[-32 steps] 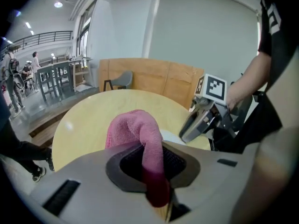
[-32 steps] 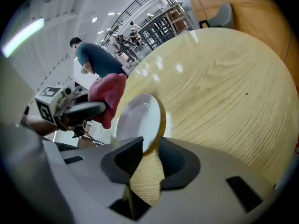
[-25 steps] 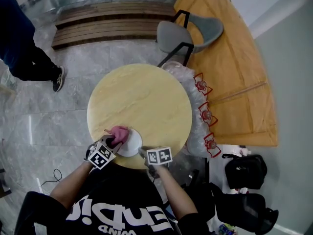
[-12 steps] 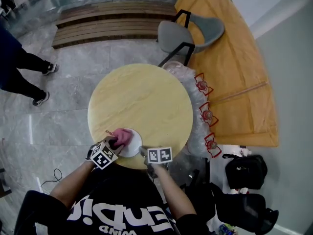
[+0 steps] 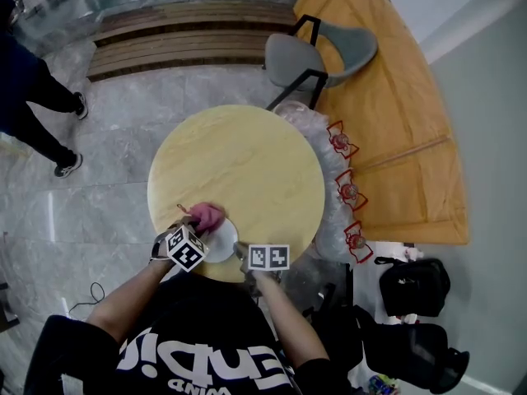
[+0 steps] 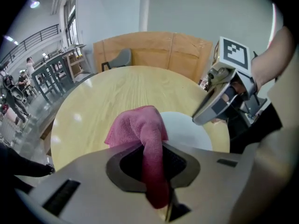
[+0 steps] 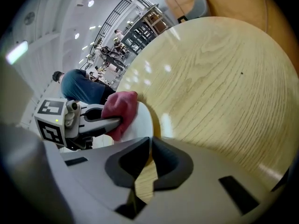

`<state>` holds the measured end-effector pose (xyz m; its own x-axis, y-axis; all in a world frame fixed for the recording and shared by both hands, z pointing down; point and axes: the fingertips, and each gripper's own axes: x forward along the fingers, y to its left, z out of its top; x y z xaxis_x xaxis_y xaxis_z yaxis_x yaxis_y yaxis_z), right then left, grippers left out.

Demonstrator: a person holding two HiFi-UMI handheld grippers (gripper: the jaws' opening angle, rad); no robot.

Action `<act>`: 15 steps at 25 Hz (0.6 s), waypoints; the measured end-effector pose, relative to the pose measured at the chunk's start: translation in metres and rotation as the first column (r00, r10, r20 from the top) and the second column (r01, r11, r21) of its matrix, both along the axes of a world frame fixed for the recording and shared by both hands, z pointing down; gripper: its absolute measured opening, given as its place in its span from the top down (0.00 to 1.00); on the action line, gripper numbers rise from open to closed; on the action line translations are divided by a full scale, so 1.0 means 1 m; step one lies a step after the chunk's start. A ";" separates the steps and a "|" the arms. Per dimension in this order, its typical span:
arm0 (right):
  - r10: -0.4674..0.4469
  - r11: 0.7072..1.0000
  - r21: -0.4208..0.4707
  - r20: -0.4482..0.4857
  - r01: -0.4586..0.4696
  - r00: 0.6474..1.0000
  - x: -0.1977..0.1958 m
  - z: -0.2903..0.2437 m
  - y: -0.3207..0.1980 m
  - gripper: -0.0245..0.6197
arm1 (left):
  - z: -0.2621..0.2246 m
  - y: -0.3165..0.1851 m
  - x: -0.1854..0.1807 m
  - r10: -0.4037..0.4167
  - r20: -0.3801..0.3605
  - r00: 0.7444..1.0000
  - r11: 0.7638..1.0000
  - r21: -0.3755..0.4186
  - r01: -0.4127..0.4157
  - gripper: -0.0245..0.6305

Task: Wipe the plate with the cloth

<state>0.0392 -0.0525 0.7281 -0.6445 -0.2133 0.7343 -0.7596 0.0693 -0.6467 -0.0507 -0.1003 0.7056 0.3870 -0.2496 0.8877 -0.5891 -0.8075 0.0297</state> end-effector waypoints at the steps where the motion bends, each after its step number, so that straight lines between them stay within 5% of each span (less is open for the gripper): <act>1: 0.001 1.000 -0.002 -0.004 -0.001 1.000 0.000 0.000 0.000 0.90 | 0.001 -0.002 0.004 0.003 0.014 1.000 1.000 0.003 -0.003 0.86; 15: 0.048 0.999 -0.021 -0.016 -0.048 0.999 0.002 0.003 -0.002 0.90 | 0.007 0.028 0.055 0.144 -0.016 0.989 0.983 -0.114 -0.145 0.86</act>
